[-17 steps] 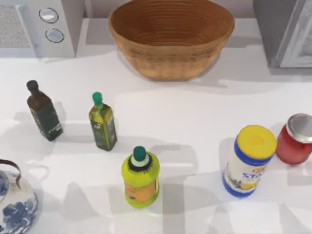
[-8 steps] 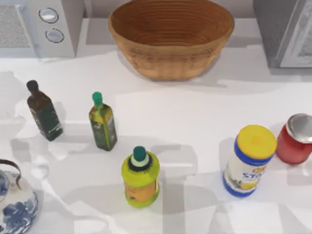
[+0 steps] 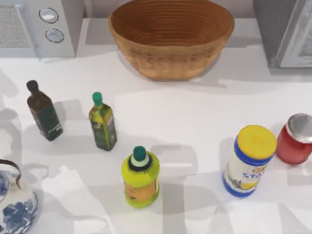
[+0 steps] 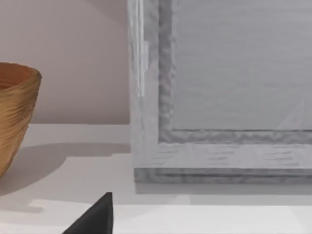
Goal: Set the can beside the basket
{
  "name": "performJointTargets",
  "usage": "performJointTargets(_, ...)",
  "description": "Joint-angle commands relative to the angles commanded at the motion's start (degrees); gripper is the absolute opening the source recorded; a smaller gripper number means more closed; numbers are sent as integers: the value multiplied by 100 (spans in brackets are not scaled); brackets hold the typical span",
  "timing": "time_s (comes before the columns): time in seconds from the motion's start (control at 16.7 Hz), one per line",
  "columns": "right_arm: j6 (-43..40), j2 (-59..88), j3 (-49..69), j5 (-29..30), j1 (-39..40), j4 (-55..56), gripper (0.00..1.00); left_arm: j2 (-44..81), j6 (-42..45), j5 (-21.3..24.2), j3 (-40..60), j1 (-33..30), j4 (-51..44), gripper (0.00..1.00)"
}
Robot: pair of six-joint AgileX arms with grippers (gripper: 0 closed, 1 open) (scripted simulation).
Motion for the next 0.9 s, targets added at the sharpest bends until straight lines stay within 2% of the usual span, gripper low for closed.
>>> performJointTargets(0.48, 0, 0, 0, 0, 0, 0, 100, 67, 18, 2, -56, -8, 81, 100)
performJointTargets(0.9, 0, 0, 0, 0, 0, 0, 100, 293, 47, 3, -957, 20, 1218, 100)
